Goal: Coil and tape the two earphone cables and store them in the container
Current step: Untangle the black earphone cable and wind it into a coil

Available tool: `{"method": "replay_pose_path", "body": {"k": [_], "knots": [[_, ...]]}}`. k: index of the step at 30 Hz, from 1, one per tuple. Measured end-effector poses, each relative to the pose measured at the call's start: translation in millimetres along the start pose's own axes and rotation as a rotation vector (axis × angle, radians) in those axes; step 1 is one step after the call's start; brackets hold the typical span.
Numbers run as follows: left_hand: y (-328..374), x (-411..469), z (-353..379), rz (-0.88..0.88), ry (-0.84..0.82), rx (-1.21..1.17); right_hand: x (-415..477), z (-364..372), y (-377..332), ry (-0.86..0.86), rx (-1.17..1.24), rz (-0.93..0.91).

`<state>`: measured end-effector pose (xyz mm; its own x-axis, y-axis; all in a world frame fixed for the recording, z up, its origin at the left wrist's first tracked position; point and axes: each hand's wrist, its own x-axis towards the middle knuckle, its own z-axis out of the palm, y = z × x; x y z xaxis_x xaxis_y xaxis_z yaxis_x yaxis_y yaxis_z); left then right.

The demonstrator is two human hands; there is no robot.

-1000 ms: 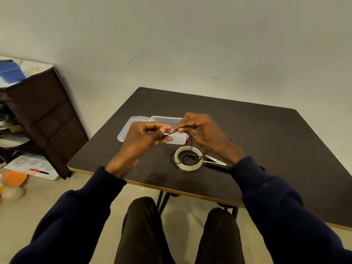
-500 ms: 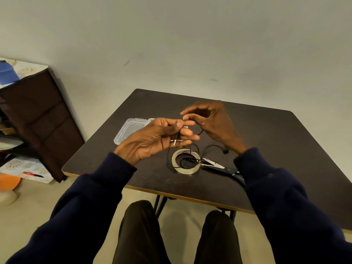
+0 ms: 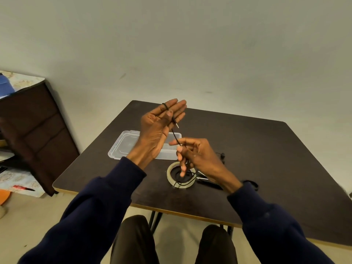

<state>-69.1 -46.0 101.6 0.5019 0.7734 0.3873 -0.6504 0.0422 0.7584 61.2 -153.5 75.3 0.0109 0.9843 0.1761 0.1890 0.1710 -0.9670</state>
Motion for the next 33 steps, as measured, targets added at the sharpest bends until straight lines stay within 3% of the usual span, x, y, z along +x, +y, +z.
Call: {"method": "replay_pose_path", "body": {"k": [2,5,8,11,16,22,26,30,33], "knots": [[-1.6,2.3,-0.9,0.064,0.041,0.184,-1.7,-2.9,-5.1,0.022,-0.1,-0.007],[-3.2,2.8,-0.2,0.124,0.026,0.639,3.3,-14.9,-16.7,0.125,-0.466,-0.145],[-3.3,-1.5,-0.1,0.004,-0.073,0.771,9.0,-27.4,-35.4,0.167,-0.747,-0.294],[-5.6,-7.6,4.4,-0.15,-0.19,0.703,14.7,-40.7,-47.7,0.215,-0.843,-0.391],[-6.6,-20.1,17.9,-0.376,-0.129,0.298,26.0,-52.3,-46.7,0.275,-0.777,-0.46],[-3.3,-22.9,22.2,-0.294,-0.105,0.008,30.1,-49.8,-17.6,0.325,-0.507,-0.265],[1.8,-10.7,16.2,-0.217,-0.125,-0.149,13.5,-33.1,3.3,0.133,-0.562,-0.217],[-3.0,0.8,7.4,-0.124,-0.103,-0.065,-0.8,-16.4,10.5,-0.046,-0.805,-0.227],[-11.4,4.7,2.9,-0.037,-0.048,0.201,-3.4,-15.7,5.2,-0.064,-1.114,-0.258]]}}
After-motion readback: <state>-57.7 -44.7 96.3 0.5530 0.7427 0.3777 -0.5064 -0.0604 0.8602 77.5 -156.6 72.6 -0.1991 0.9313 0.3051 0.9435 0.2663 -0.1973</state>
